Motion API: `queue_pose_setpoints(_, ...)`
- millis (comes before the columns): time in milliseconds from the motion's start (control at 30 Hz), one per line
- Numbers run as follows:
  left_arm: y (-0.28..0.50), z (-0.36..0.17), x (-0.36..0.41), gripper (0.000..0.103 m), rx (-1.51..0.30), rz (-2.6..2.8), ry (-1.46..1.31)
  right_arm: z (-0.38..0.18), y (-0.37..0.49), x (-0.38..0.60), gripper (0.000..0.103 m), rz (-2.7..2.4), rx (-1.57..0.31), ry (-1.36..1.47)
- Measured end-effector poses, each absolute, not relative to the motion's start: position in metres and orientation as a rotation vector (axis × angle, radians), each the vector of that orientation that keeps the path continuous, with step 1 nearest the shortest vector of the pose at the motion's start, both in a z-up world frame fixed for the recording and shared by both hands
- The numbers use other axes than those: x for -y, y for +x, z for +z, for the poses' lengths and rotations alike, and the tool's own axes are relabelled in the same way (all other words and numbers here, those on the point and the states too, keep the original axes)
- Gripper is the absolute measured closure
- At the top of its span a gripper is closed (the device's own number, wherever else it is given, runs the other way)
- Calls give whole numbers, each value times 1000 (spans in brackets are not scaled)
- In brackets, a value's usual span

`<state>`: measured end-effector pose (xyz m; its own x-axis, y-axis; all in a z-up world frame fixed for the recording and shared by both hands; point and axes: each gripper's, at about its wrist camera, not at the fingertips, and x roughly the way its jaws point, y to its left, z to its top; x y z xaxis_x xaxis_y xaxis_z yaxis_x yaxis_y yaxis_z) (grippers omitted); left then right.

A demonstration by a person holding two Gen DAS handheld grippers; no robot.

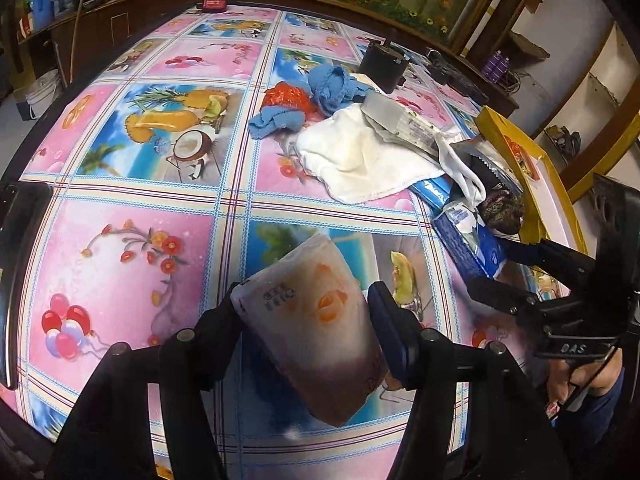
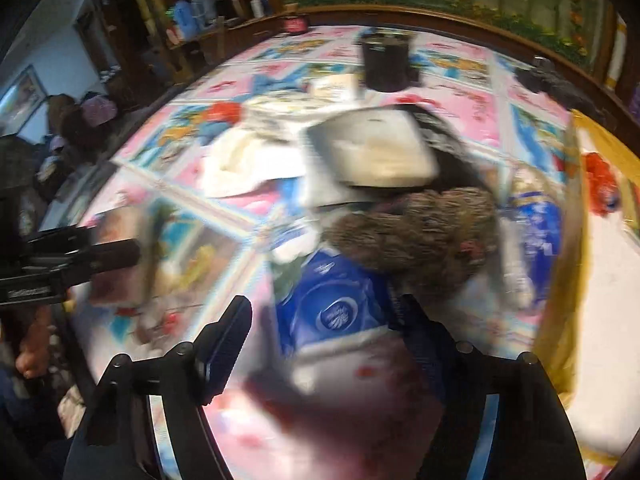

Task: Organize soft objects
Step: 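Grasp the pink tissue pack with left tool while right tool grasps blue Vinda pack, then carry the pink and blue tissue packs with both tools over the white box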

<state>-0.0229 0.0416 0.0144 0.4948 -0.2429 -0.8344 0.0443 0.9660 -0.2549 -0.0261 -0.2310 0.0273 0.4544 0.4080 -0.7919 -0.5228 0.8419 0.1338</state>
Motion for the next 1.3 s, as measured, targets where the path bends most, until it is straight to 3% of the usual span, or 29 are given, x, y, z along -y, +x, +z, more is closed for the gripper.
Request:
queue_pose_setpoints(167, -24, 12, -33, 27, -1033, -147, -153, 35, -28, 220, 21, 537, -892, -208)
queue_pose_setpoints(300, -28, 10, -26, 30, -1003, -116, -89, 29, -19, 217, 21, 524, -915, -179)
queue_pose_setpoints(367, -29, 10, -23, 36, -988, -100, -62, 25, -20, 212, 37, 506, -922, -192)
queue_pose_setpoints(400, -30, 10, -23, 37, -981, -99, -64, 23, -20, 209, 51, 499, -922, -207)
queue_pose_setpoints(533, -33, 15, -25, 42, -951, -109, -69, 24, -30, 201, 51, 541, -903, -210)
queue_pose_setpoints(1300, -40, 55, -12, 42, -853, -170, -122, 65, -43, 244, 51, 665, -761, -24)
